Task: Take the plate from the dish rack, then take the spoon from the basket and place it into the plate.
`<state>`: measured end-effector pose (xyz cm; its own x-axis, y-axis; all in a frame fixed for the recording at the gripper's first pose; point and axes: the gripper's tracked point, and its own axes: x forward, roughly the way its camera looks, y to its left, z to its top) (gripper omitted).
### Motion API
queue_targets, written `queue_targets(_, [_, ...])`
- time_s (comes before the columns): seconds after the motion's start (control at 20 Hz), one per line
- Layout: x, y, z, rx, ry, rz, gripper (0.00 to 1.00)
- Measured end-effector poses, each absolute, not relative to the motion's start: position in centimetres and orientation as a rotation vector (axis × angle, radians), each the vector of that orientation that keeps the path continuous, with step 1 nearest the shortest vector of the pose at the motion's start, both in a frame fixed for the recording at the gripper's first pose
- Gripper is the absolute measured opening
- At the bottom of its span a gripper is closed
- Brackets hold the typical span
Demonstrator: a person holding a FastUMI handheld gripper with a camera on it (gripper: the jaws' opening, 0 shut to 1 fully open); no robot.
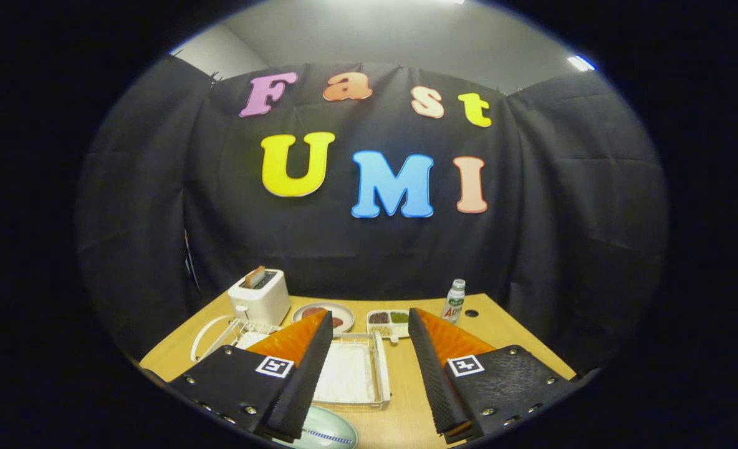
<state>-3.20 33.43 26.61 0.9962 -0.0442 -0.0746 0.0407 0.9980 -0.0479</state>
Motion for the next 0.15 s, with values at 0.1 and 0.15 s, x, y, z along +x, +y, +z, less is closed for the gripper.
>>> queue_targets(0.1, [-3.0,32.1,29.0,-0.044,0.042,-0.061,0.75])
queue_targets(0.15, [-2.9,31.3,30.1,-0.047,0.028,-0.073,0.75])
